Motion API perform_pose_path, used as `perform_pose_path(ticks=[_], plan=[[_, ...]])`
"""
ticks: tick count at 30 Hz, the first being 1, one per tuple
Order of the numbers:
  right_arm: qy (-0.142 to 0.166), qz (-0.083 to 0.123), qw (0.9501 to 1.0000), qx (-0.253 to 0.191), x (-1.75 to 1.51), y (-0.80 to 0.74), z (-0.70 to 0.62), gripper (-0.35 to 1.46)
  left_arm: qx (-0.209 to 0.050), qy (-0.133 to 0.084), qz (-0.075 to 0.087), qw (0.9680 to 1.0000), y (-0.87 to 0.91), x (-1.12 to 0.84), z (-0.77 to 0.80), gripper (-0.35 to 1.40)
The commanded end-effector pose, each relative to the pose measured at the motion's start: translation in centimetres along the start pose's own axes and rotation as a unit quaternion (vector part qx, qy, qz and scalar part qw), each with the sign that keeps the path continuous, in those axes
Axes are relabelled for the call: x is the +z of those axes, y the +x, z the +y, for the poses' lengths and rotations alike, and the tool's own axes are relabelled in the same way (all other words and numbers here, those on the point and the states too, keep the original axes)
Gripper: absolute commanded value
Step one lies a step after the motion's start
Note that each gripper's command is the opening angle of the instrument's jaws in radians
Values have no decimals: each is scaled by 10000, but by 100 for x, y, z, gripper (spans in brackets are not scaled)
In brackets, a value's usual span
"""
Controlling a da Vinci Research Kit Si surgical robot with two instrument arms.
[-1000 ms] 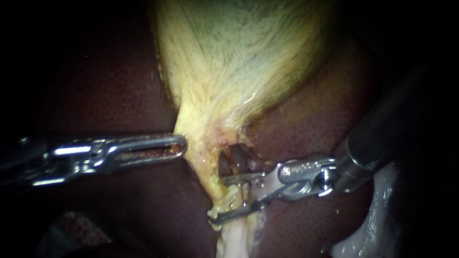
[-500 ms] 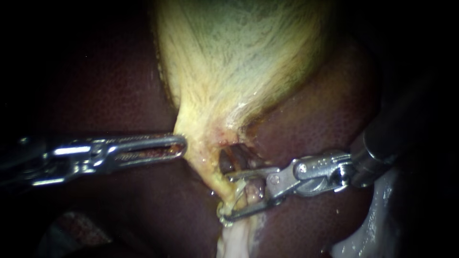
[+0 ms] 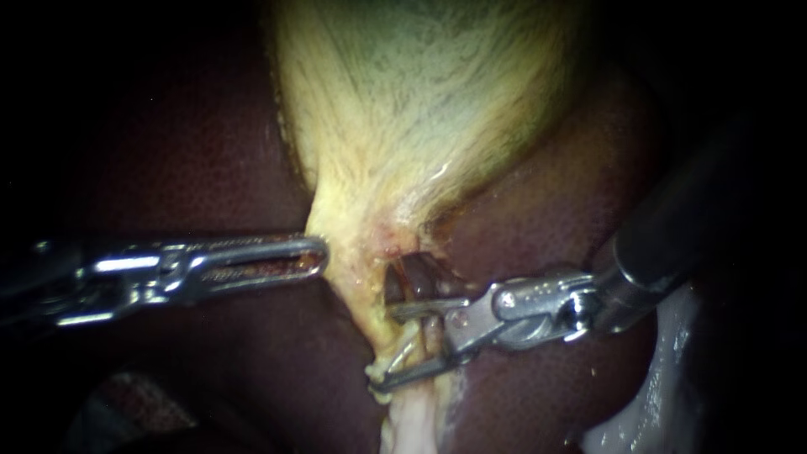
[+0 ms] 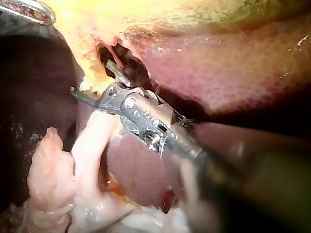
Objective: Going back second clip left tube
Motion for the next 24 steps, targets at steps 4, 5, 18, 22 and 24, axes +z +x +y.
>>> perform_pose_path(ticks=[4,5,18,22,24], plan=[[-24,-17,10000,-25,12,-7,1,60,-1,-3,0,10000,0,0,0,-35],[-28,-18,10000,-26,13,-7,2,60,-1,-3,0,10000,0,0,0,-35],[-81,19,9999,-75,-46,2,6,60,0,-1,1,10000,0,-1,0,-35],[-341,38,9994,-74,-67,4,4,60,0,0,2,10000,0,-2,0,-35],[-362,37,9993,-50,-75,4,3,60,0,0,1,10000,0,-2,0,-35]])
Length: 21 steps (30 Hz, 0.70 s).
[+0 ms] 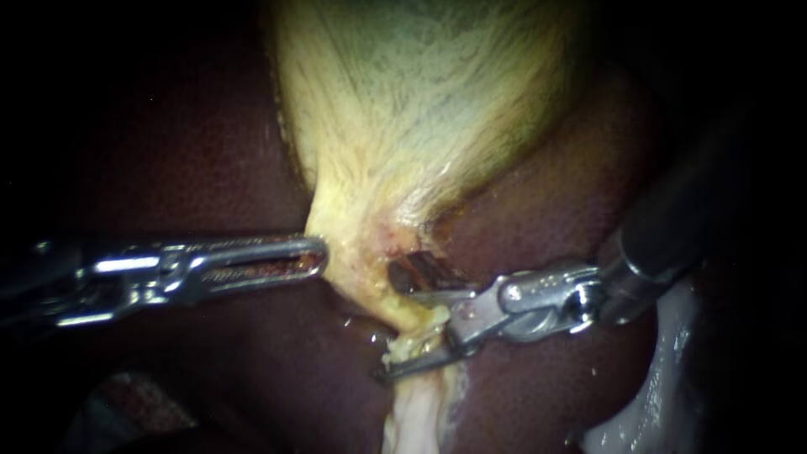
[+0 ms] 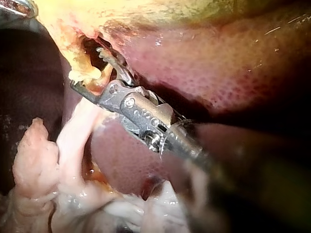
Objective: Going back second clip left tube
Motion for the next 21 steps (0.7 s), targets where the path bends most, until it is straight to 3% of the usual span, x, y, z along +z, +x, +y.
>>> perform_pose_path(ticks=[1,12,21], plan=[[10,0,10000,-7,-3,0,0,60,1,2,0,10000,0,0,0,-35],[46,28,10000,-77,-17,3,-7,60,1,1,-1,10000,0,0,0,-35],[210,28,9979,-610,-93,30,-15,60,2,2,0,10000,0,0,0,-35]])
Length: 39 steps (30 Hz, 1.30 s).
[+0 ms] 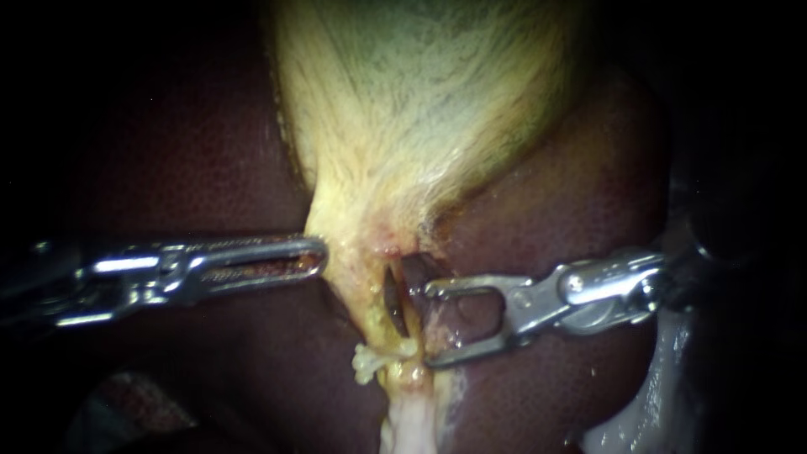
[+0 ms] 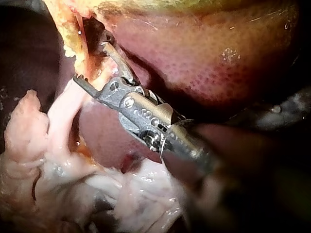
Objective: Going back second clip left tube
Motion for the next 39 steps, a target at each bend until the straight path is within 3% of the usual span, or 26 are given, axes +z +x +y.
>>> perform_pose_path(ticks=[1,8,15,21,28,33,39], plan=[[18,-8,10000,-87,-8,4,0,60,0,0,1,10000,0,0,0,-35],[-74,-33,9988,-482,-52,23,4,60,2,0,1,10000,1,1,1,-35],[-216,-85,9981,-575,-55,23,3,60,4,-7,-4,10000,1,8,4,-35],[-217,-88,9979,-606,-54,23,2,60,16,-56,-60,10000,7,45,6,-35],[-214,-91,9977,-637,-55,23,1,60,23,-54,14,10000,14,82,19,-35],[-215,-91,9977,-638,-55,23,0,60,-43,-42,72,10000,18,93,26,-35],[-202,-89,9977,-641,-54,22,0,60,-38,-39,90,9999,20,92,25,-35]])
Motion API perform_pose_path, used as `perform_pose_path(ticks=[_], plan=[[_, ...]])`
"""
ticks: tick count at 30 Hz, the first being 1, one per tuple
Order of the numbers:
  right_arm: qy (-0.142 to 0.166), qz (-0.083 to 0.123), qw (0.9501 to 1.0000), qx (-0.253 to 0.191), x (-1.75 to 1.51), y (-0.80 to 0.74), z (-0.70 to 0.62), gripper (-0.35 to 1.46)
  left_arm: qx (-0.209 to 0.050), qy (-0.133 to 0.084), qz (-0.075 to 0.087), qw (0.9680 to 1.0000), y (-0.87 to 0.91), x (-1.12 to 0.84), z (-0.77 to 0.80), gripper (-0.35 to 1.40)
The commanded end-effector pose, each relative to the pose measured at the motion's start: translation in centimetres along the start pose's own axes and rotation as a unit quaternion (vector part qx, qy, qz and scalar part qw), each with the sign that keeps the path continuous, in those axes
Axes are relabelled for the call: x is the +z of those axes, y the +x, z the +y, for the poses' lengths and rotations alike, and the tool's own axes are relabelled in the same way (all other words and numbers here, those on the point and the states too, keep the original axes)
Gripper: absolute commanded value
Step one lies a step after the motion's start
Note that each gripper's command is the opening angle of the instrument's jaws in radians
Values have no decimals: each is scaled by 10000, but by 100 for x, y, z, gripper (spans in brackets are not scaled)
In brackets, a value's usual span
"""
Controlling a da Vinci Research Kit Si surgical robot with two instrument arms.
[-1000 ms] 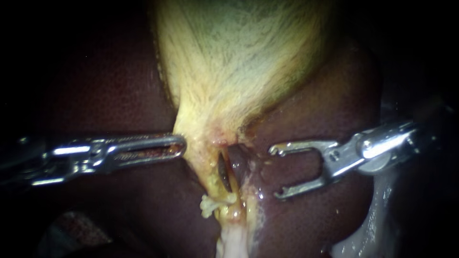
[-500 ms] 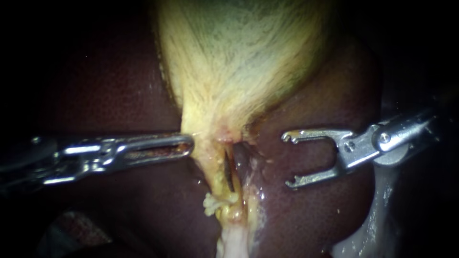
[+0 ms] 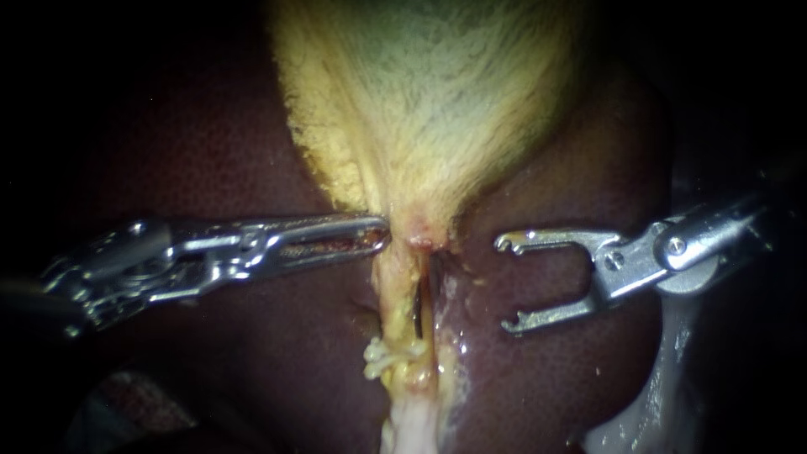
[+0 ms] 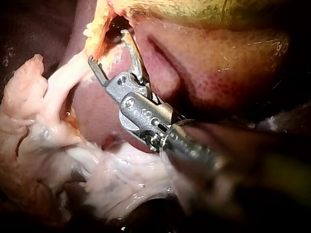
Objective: Going back second clip left tube
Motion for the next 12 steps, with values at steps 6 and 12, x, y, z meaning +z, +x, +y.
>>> perform_pose_path(ticks=[6,12], plan=[[17,5,10000,-31,1,-1,-1,60,3,6,3,10000,0,0,0,-35],[31,9,10000,-35,1,-1,-2,60,5,9,4,10000,1,-1,0,-35]])
